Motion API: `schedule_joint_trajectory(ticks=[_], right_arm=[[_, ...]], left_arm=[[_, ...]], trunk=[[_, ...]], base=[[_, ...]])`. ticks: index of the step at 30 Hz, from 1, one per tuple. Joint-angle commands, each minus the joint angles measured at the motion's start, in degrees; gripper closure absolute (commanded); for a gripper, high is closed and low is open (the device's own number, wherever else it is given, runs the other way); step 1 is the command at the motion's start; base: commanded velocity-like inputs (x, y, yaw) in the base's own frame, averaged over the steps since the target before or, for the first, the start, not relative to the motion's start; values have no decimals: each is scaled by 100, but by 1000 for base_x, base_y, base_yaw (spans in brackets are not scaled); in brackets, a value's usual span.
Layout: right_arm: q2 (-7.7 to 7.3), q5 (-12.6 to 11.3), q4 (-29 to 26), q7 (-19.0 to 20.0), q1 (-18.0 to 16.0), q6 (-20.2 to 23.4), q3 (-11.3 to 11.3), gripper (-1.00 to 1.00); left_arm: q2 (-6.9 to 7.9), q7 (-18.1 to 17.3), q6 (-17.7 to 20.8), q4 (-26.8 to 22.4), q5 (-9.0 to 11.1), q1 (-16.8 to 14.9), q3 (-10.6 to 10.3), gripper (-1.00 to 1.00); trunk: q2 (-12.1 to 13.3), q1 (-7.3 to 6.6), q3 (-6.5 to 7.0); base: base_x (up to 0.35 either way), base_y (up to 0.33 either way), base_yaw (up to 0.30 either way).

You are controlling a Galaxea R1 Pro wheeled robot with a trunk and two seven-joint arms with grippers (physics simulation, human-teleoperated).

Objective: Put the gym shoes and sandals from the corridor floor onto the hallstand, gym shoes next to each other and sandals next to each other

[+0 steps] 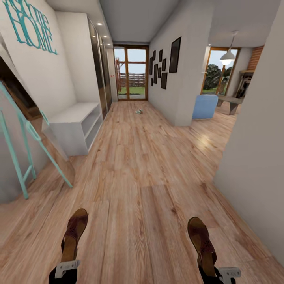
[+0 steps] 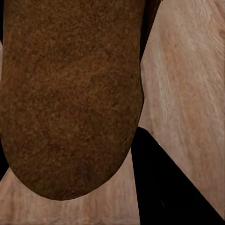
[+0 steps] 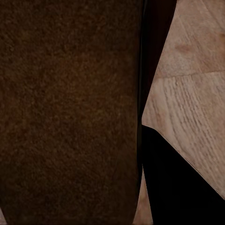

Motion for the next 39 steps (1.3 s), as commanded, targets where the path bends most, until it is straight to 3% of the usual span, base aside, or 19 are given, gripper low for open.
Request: schedule_joint_trajectory(ticks=[1, 15, 39], right_arm=[[4, -3, 4, 55, -4, -7, -36, 100], [4, -3, 4, 55, -4, -7, -36, 100], [4, -3, 4, 55, -5, -7, -30, 100]], left_arm=[[-2, -42, -7, 4, 20, -5, 25, 100], [-2, -42, -3, 4, 25, -5, 25, 100], [-10, -42, 6, -20, 27, -5, 32, 100]], trunk=[[-2, -4, -7], [-2, -4, -34], [-2, -4, -69]], base=[[-283, -132, 277], [-300, -12, 276], [-13, -15, 277]])
